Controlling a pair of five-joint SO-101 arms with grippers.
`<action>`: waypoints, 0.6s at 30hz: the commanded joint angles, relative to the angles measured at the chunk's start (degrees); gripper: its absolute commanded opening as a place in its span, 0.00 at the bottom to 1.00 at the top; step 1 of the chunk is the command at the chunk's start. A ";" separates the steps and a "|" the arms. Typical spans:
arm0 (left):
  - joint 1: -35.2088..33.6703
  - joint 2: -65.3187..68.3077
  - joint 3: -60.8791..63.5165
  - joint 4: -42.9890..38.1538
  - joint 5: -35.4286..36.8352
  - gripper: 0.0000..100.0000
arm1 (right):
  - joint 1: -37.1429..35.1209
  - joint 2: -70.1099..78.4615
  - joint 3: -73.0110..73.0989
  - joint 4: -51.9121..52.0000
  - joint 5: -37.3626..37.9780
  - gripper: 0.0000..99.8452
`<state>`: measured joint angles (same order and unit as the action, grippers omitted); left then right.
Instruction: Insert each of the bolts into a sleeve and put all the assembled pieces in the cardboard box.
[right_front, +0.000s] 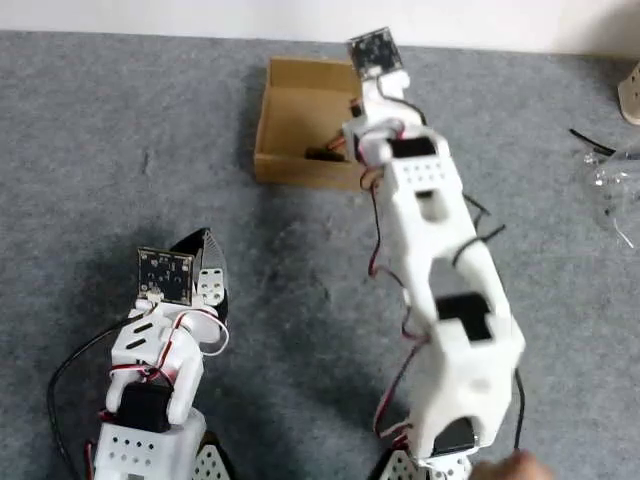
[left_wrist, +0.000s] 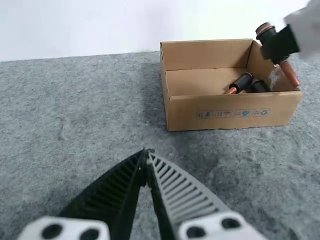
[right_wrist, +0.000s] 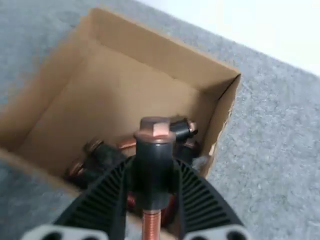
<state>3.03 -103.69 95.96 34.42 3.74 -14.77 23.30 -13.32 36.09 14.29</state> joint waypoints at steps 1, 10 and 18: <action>0.66 -0.48 1.27 -1.32 -0.53 0.01 | 1.19 8.13 -18.77 4.44 -0.62 0.00; 0.66 -0.48 1.27 -2.02 -0.53 0.01 | 1.01 30.37 -47.52 19.03 -0.62 0.00; 0.66 -0.48 1.27 -2.11 -0.53 0.01 | 1.36 41.01 -68.35 30.02 -0.62 0.02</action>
<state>3.03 -103.69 95.96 33.54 3.74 -14.33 64.62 -72.48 62.90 14.29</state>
